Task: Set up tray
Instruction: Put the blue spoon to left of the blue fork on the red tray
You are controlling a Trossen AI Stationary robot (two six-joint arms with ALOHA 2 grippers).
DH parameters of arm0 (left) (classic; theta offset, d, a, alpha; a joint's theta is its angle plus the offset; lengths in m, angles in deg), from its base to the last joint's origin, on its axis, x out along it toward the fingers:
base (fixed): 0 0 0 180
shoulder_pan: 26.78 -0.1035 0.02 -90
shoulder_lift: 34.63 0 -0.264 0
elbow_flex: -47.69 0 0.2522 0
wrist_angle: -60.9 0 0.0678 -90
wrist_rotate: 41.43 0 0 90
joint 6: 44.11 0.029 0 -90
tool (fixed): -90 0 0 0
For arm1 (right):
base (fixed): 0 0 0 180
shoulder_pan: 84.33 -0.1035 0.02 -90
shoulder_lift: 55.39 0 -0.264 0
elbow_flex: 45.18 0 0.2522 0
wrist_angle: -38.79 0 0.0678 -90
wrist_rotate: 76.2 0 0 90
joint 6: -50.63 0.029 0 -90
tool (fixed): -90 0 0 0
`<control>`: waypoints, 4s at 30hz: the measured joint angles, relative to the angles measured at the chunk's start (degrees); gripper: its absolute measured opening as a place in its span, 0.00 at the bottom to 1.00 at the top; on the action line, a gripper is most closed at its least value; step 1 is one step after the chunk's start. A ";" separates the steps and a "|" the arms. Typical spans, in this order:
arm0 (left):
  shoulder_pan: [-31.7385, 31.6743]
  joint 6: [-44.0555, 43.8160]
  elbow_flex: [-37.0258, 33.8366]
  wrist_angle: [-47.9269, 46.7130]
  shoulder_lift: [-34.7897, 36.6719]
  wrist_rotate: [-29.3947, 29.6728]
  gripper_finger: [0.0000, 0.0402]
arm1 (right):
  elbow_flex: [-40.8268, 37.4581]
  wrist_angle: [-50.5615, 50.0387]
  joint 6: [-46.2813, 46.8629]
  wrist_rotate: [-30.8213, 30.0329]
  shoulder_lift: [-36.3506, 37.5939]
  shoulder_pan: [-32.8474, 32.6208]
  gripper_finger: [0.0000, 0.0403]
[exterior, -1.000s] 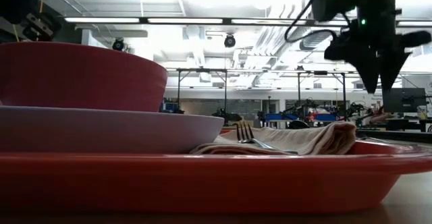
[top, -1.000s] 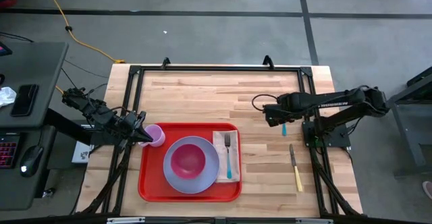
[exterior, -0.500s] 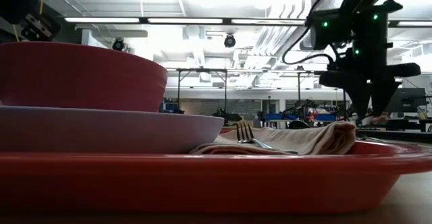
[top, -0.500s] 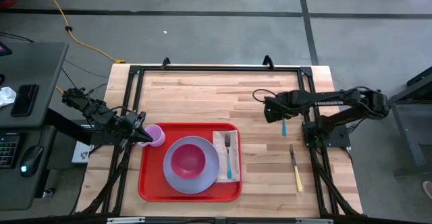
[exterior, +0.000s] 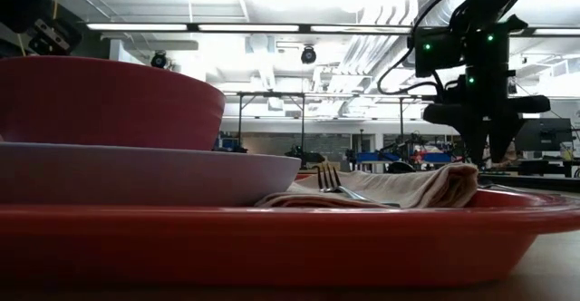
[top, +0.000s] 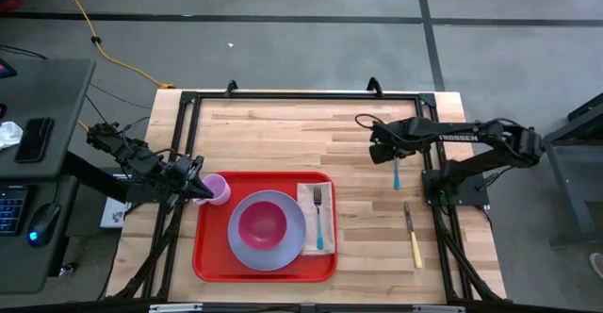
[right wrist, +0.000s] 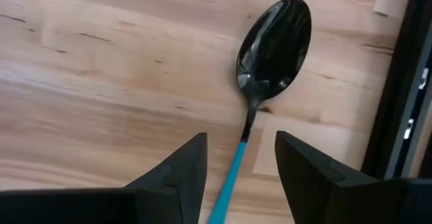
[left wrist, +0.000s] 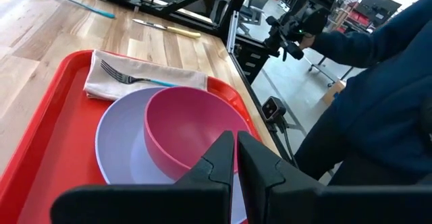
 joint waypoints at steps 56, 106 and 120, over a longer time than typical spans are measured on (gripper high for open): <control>0.00 1.29 0.00 -1.75 0.01 -0.21 0.12 | -5.99 11.52 -1.67 7.52 -9.73 4.58 0.38; -0.02 1.30 0.00 -2.12 0.02 -0.26 0.12 | -7.10 9.43 4.16 12.74 -1.91 4.50 0.01; -0.02 2.80 0.00 -2.12 0.02 -0.31 0.12 | -6.57 7.30 14.03 16.12 5.20 -4.13 0.00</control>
